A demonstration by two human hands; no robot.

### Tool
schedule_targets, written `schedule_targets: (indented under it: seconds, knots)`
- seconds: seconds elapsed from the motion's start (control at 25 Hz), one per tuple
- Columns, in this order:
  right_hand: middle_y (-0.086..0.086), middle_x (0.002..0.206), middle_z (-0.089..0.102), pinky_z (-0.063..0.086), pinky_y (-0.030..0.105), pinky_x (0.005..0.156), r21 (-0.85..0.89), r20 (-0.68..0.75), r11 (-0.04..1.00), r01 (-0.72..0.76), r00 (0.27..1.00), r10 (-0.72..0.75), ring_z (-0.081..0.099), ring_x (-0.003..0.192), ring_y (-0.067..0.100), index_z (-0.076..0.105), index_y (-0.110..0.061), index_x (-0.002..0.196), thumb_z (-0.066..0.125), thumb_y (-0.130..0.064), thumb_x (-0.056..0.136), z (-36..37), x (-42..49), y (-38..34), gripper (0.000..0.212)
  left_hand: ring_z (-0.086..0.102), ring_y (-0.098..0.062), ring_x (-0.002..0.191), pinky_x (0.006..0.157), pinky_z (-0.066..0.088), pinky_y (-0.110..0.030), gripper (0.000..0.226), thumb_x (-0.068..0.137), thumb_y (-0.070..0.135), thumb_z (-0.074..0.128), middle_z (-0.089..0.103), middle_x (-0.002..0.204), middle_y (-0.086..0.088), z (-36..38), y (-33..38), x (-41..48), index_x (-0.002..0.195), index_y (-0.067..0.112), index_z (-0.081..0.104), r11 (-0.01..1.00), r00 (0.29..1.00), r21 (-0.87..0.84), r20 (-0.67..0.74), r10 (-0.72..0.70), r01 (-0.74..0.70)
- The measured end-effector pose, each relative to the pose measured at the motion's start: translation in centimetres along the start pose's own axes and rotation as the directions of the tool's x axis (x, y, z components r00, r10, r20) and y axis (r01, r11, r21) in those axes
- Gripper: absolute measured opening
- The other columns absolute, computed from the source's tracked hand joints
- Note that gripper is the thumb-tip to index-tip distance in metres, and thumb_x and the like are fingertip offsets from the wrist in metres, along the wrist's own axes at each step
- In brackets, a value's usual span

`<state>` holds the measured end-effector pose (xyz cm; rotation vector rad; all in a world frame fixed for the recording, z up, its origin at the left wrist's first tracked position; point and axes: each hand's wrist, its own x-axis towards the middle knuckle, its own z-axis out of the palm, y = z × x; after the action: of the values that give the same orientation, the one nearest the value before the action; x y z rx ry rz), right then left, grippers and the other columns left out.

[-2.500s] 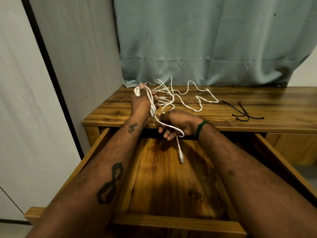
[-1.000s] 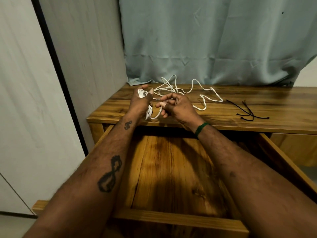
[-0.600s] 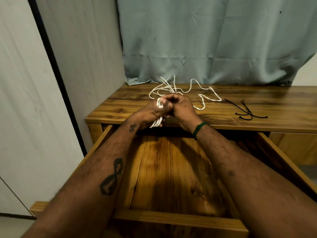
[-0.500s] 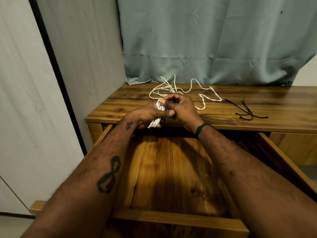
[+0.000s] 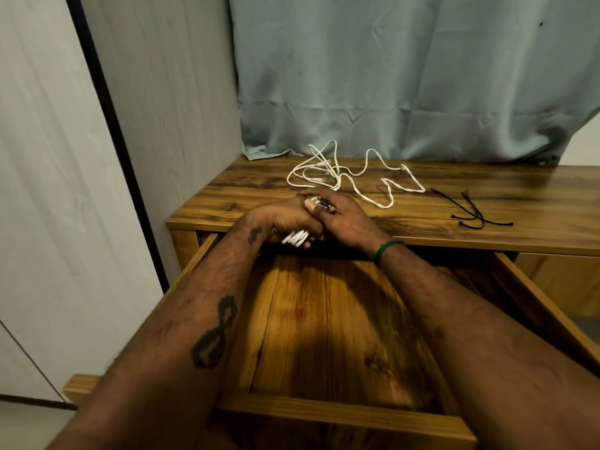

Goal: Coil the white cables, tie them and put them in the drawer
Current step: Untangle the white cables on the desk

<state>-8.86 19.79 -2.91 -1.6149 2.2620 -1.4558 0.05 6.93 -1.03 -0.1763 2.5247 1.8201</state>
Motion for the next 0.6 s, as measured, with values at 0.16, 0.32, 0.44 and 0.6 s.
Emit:
schedule_targets:
  seconds: [0.16,0.32,0.44,0.6]
  knots:
    - [0.0,0.077,0.07,0.047,0.027,0.041,0.22,-0.042,0.971,-0.096,0.993,0.108,0.062,0.051,0.014,0.065,-0.021,0.104,0.063,-0.039,0.096,0.1,0.1,-0.8,0.019,0.07,-0.019,0.069,0.061,0.06,-0.029,0.025,0.088,-0.011,0.064,0.075,0.086,-0.019,-0.1,0.6,-0.6,0.105,0.007,0.064,0.995,0.999,-0.096,0.031,0.026,-0.023]
    - [0.01,0.065,0.063,0.043,0.028,0.042,0.331,-0.268,0.932,-0.147,0.932,0.243,0.055,0.046,0.023,0.063,-0.018,0.088,0.064,-0.039,0.095,-0.4,0.8,0.2,0.022,0.074,-0.033,0.088,0.066,0.064,-0.043,0.033,0.093,0.011,0.069,0.073,0.11,-0.02,-1.2,1.1,0.0,0.126,0.008,0.061,0.992,0.977,-0.11,-0.211,0.033,-0.057]
    - [0.007,0.062,0.063,0.042,0.029,0.043,0.359,-0.341,0.912,-0.201,0.881,0.329,0.054,0.042,0.02,0.062,-0.014,0.085,0.06,-0.041,0.096,-0.7,1.3,1.2,0.03,0.075,-0.026,0.076,0.056,0.063,-0.042,0.035,0.1,0.037,0.058,0.074,0.107,-0.018,0.8,1.3,1.2,0.113,0.006,0.069,0.976,0.903,-0.175,-0.427,0.045,-0.131]
    - [0.002,0.087,0.066,0.047,0.033,0.074,0.231,-0.491,0.946,-0.226,0.812,0.314,0.059,0.08,0.02,0.061,-0.023,0.087,0.054,-0.037,0.094,1.4,1.9,0.6,0.017,0.062,-0.017,0.061,0.05,0.044,-0.022,0.038,0.104,0.028,0.045,0.07,0.082,-0.013,3.5,0.8,2.1,0.082,0.006,0.065,0.983,0.569,0.088,-0.806,0.167,-0.163]
